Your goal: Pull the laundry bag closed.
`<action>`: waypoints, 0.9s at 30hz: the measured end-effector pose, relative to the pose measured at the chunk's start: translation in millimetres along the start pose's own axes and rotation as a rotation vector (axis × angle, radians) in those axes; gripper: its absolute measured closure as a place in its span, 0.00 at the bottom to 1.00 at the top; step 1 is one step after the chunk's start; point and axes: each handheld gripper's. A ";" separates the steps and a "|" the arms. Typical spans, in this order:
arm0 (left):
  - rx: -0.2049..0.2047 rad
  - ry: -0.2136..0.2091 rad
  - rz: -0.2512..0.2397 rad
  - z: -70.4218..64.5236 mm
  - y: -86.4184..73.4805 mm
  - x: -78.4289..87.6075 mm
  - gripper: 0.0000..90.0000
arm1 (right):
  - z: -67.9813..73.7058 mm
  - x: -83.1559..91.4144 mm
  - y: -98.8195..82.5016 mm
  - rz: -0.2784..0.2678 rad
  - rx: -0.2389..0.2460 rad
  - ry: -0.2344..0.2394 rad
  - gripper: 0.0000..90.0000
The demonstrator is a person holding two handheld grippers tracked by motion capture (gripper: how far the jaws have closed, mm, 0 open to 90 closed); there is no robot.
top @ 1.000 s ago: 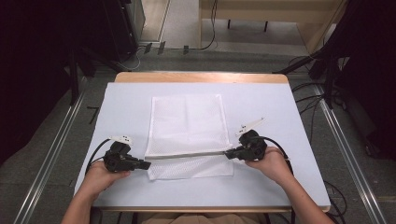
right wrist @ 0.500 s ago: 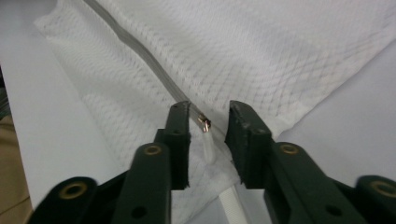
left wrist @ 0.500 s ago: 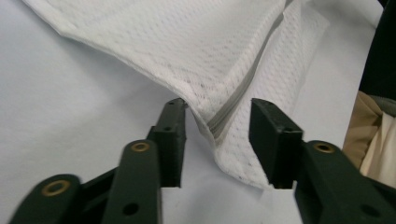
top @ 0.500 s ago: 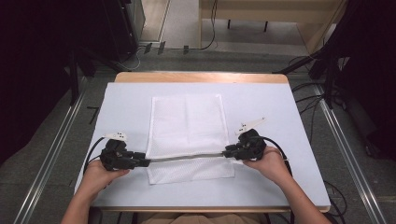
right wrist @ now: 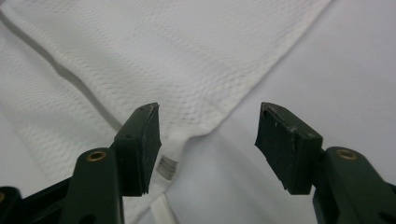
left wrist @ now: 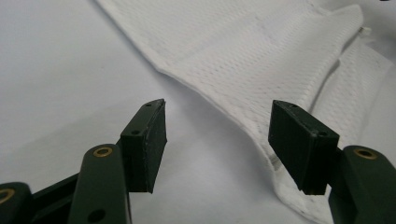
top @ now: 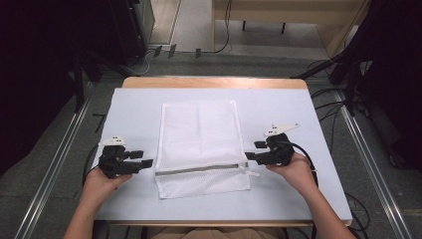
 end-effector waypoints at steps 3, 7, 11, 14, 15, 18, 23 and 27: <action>0.009 0.016 -0.016 3.0 0.7 2.5 0.41 | -7.1 4.8 -2.6 -0.019 -0.019 -0.027 0.44; 0.019 0.040 -0.040 6.3 1.8 4.8 0.41 | -15.9 11.6 -5.7 -0.045 -0.051 -0.056 0.44; 0.033 0.055 -0.044 10.3 1.9 6.0 0.41 | -25.5 16.2 -10.1 -0.063 -0.072 -0.094 0.42; 0.035 0.063 -0.044 12.6 2.2 7.0 0.41 | -31.4 19.4 -13.5 -0.071 -0.092 -0.114 0.41; 0.035 0.067 -0.043 13.8 2.3 7.0 0.41 | -33.2 19.9 -14.3 -0.074 -0.097 -0.120 0.41; 0.044 0.078 -0.045 17.2 1.9 7.6 0.41 | -39.7 22.1 -17.7 -0.079 -0.116 -0.139 0.40; 0.058 0.088 -0.044 23.3 1.2 8.7 0.41 | -46.8 24.8 -21.3 -0.088 -0.134 -0.161 0.38; 0.074 0.098 -0.051 27.2 1.1 8.6 0.40 | -50.2 24.4 -23.0 -0.092 -0.134 -0.177 0.37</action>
Point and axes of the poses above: each handheld gripper's, and its own axes: x roughly backward along the jaws, y roughly out of its top, z roughly to its left
